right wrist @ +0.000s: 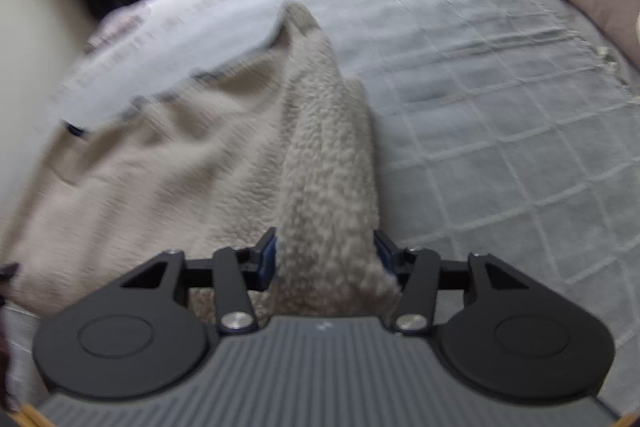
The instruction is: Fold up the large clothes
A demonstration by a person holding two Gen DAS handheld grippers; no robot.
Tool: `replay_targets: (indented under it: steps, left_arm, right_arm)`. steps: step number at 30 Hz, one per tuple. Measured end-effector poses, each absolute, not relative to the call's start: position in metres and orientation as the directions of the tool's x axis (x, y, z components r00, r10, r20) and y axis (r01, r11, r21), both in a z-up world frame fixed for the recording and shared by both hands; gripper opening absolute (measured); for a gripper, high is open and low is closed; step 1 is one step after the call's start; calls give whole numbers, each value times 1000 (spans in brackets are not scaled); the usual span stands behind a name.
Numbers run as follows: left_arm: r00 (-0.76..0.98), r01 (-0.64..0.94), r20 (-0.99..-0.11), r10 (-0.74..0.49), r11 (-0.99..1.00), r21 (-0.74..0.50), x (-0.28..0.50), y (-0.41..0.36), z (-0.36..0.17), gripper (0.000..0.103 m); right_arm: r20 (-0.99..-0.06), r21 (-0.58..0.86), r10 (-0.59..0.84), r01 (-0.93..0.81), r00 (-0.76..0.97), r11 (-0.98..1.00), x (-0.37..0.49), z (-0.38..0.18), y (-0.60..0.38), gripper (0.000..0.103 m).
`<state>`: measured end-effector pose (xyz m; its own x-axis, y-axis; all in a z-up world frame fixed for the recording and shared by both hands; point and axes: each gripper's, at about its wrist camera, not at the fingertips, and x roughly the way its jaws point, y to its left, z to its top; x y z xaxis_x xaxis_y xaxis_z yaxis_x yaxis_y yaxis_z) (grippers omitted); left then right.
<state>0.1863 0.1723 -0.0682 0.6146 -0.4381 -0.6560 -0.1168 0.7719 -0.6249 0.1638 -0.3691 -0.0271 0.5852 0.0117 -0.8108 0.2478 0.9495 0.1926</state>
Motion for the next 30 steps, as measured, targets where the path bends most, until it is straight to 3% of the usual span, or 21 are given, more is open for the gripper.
replay_targets:
  steps: [2, 4, 7, 10, 12, 14, 17, 19, 21, 26, 30]
  left_arm:
    - [634, -128, -642, -431, 761, -636, 184, 172, -79, 51]
    - [648, -125, -619, -443, 740, -661, 185, 171, -87, 57]
    - [657, -163, -592, -467, 679, -716, 191, 170, -103, 60]
    - [698, -181, -548, -461, 626, -758, 191, 170, -112, 58]
    - [727, -163, -535, -430, 649, -743, 186, 165, -107, 45]
    - [760, -122, -522, -387, 704, -700, 179, 155, -93, 38]
    - [799, -70, -498, -338, 770, -635, 170, 142, -72, 35]
    - [829, -23, -464, -313, 808, -588, 164, 130, -54, 34]
    - [852, 37, -416, -317, 830, -556, 158, 118, -35, 33]
    - [863, 261, -280, -420, 846, -465, 140, 63, 14, 32]
    - [824, 424, -248, -510, 844, -328, 134, -3, 42, 32]
  right_arm:
    - [-783, 125, -53, 240, 620, 963, 159, -20, -358, 71]
    - [-733, 41, -129, 233, 668, 972, 154, -8, -343, 78]
    - [-649, -23, -176, 212, 740, 977, 149, 10, -315, 80]
    - [-592, 9, -60, 81, 804, 997, 150, 17, -277, 80]
    - [-575, 50, 59, -37, 816, 998, 154, 13, -249, 71]
    - [-564, 92, 158, -129, 810, 987, 161, 4, -222, 46]
    - [-571, 148, 275, -232, 774, 961, 176, -14, -190, 25]
    - [-630, 212, 337, -262, 700, 941, 192, -32, -177, 11]
    - [-697, 227, 318, -223, 643, 948, 207, -57, -168, 11]
    - [-671, 340, 386, -200, 633, 919, 220, -66, -184, 8]
    - [-605, 494, 500, -201, 619, 846, 217, -57, -227, 10]
